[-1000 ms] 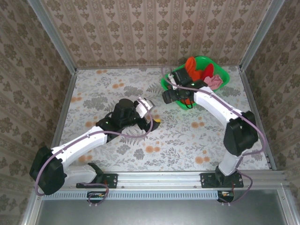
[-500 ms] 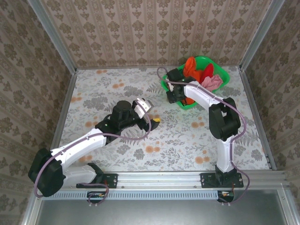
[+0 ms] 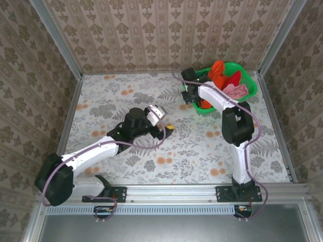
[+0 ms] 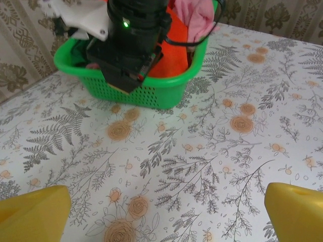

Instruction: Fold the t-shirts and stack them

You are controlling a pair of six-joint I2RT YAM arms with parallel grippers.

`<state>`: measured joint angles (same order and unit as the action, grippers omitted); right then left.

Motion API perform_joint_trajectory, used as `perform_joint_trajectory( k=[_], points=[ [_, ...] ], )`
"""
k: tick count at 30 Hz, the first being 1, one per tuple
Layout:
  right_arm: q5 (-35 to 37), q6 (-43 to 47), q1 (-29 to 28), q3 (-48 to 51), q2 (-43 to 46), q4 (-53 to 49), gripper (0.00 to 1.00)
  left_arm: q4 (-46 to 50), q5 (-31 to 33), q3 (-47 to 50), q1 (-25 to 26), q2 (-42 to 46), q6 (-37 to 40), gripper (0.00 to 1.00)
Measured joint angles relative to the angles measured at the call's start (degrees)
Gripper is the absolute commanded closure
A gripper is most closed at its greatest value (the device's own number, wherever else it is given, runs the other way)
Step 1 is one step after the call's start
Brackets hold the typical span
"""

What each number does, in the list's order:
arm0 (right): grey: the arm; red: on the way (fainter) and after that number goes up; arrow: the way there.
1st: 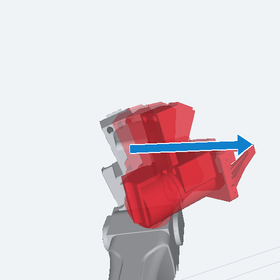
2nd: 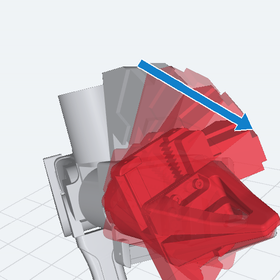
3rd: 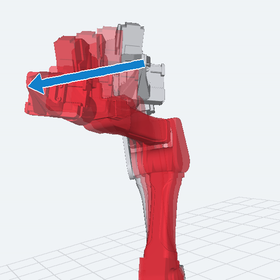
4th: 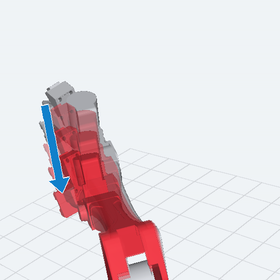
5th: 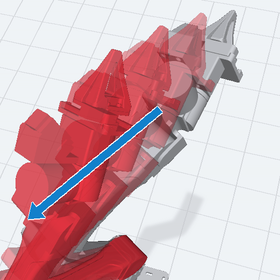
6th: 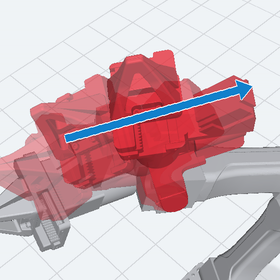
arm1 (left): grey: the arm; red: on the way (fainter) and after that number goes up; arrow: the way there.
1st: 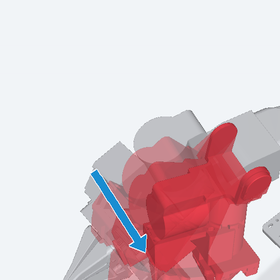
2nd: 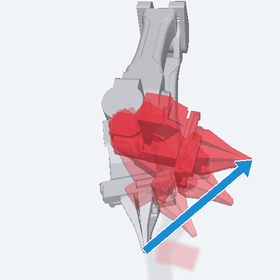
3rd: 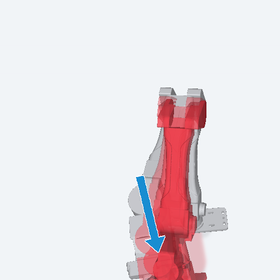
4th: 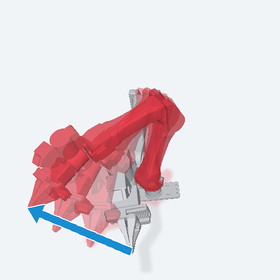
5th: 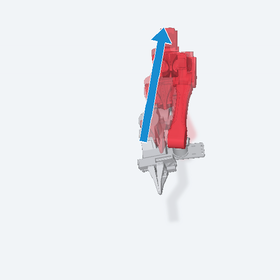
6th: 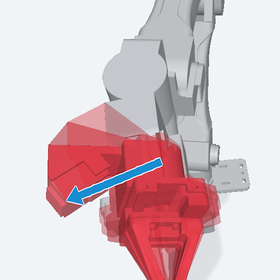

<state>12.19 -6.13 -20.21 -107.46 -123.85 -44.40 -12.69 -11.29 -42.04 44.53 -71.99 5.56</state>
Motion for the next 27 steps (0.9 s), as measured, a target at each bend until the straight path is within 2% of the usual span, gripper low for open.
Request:
perform_joint_trajectory(
  k=[13,27],
  points=[
    [4.4,-1.3,9.3,-12.9,-8.7,-2.1,1.0,-0.9,0.1,-2.1,0.0,-3.3,-0.9,0.0],
    [5.9,1.9,12.4,-25.4,-16.5,-4.1,1.0,-1.0,0.7,-2.8,0.0,-4.2,-1.1,0.0]
  ],
)
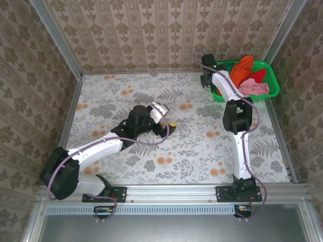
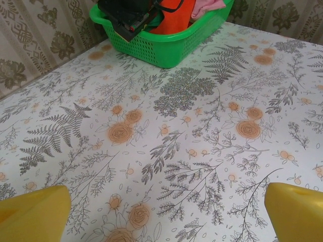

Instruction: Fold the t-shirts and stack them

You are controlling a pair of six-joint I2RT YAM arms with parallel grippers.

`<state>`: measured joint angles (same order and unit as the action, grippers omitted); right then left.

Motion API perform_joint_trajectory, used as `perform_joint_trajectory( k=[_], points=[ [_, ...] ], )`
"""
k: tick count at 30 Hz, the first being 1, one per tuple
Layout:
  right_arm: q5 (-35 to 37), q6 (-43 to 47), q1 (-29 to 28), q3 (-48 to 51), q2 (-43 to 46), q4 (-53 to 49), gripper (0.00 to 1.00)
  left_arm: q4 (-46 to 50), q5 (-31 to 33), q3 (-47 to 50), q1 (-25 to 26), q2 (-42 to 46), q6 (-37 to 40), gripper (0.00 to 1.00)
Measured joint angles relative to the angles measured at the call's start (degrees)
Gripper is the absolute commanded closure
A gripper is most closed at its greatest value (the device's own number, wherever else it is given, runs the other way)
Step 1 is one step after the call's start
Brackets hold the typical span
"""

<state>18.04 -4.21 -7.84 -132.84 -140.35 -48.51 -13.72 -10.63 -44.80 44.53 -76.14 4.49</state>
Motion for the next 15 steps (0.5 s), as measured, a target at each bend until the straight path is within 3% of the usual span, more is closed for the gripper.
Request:
perform_joint_trajectory(
  k=[15],
  points=[
    [1.7,2.1,1.3,-9.9,-6.1,-0.5,1.0,0.7,-0.1,-0.6,-0.5,0.0,0.0,0.0]
  ],
)
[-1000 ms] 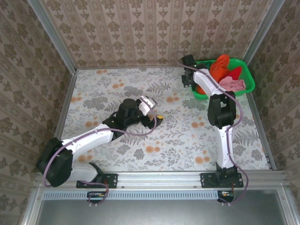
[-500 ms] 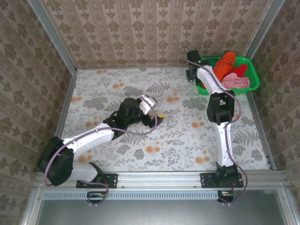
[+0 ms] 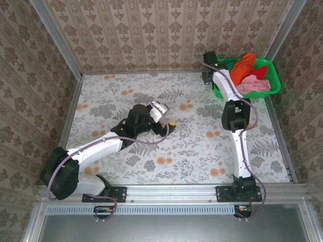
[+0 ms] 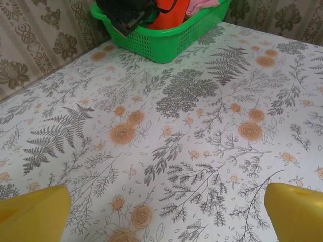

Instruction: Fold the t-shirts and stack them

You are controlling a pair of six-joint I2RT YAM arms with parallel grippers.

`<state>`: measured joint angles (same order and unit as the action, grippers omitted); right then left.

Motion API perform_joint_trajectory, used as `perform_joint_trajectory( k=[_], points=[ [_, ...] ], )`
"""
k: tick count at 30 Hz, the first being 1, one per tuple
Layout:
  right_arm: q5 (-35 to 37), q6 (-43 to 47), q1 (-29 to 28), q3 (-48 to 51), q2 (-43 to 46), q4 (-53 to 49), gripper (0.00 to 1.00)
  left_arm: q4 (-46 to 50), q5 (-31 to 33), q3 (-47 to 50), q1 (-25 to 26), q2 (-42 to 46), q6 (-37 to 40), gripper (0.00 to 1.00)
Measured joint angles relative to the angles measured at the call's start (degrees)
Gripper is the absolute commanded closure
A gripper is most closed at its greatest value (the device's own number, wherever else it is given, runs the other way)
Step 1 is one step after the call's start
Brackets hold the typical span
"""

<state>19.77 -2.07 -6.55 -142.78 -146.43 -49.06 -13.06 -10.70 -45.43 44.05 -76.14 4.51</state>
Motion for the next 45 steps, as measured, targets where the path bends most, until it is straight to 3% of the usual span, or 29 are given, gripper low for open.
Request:
perform_joint_trajectory(
  k=[3,9,11,14,22,28,36,45],
  points=[
    [0.0,0.4,0.0,0.0,0.0,0.0,0.96,0.2,0.0,0.0,-0.3,0.0,0.0,0.0],
    [-3.1,-0.1,0.5,0.0,0.0,0.2,0.5,0.3,-0.7,0.0,-0.3,0.0,0.0,0.0],
    [-5.0,-0.9,0.7,0.0,0.4,0.2,0.4,0.5,-0.9,-0.3,-0.3,0.0,0.0,0.0],
    [-6.8,-1.8,0.7,0.5,2.3,0.1,0.33,0.5,-0.9,-1.1,-0.3,0.0,0.1,0.0],
    [-10.4,-6.8,2.6,14.4,21.0,4.6,0.3,-0.2,-2.2,-3.7,-0.3,-0.7,1.1,0.0],
    [-11.9,-11.6,8.7,23.3,31.0,9.3,0.3,-1.5,-4.0,-6.4,-0.2,-2.2,1.2,0.0],
    [-16.0,-15.2,15.4,25.1,28.2,9.4,0.36,-2.9,-4.8,-6.6,0.1,-4.5,1.2,0.0],
    [-18.6,-16.4,15.2,13.2,16.0,5.5,0.38,-3.3,-5.0,-6.6,0.2,-5.6,1.2,0.0]
  ],
)
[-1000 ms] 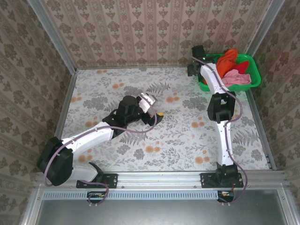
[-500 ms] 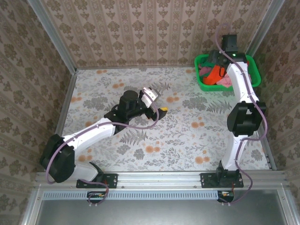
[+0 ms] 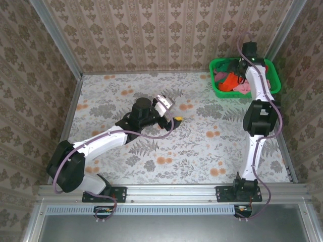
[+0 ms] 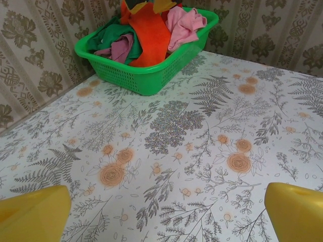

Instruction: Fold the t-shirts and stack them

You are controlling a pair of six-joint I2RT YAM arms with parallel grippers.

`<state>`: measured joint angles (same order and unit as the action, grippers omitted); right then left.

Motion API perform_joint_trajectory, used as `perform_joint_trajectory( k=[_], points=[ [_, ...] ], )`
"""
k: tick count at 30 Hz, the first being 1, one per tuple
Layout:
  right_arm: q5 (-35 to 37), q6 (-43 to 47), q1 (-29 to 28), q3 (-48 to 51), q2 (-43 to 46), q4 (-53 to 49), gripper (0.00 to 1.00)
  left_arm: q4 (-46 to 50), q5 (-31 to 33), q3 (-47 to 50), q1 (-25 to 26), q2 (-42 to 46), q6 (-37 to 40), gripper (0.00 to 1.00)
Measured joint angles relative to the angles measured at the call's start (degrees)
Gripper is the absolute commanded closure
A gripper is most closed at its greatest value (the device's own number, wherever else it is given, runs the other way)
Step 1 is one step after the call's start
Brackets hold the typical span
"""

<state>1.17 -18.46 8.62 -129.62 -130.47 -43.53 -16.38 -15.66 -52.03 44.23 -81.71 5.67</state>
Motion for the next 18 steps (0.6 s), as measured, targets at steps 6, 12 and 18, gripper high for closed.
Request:
perform_joint_trajectory(
  k=[6,12,18],
  points=[
    [1.6,0.5,0.0,-4.7,-3.7,-3.7,0.41,-0.3,0.3,0.0,0.0,-0.1,0.0,0.0],
    [3.3,1.3,0.0,-5.6,-4.7,-5.6,0.48,-0.4,0.6,0.0,0.0,-0.1,0.0,0.0],
    [3.5,0.9,0.0,-5.7,-7.2,-6.7,1.0,-0.4,0.6,0.0,0.0,-0.1,0.0,0.0]
  ],
)
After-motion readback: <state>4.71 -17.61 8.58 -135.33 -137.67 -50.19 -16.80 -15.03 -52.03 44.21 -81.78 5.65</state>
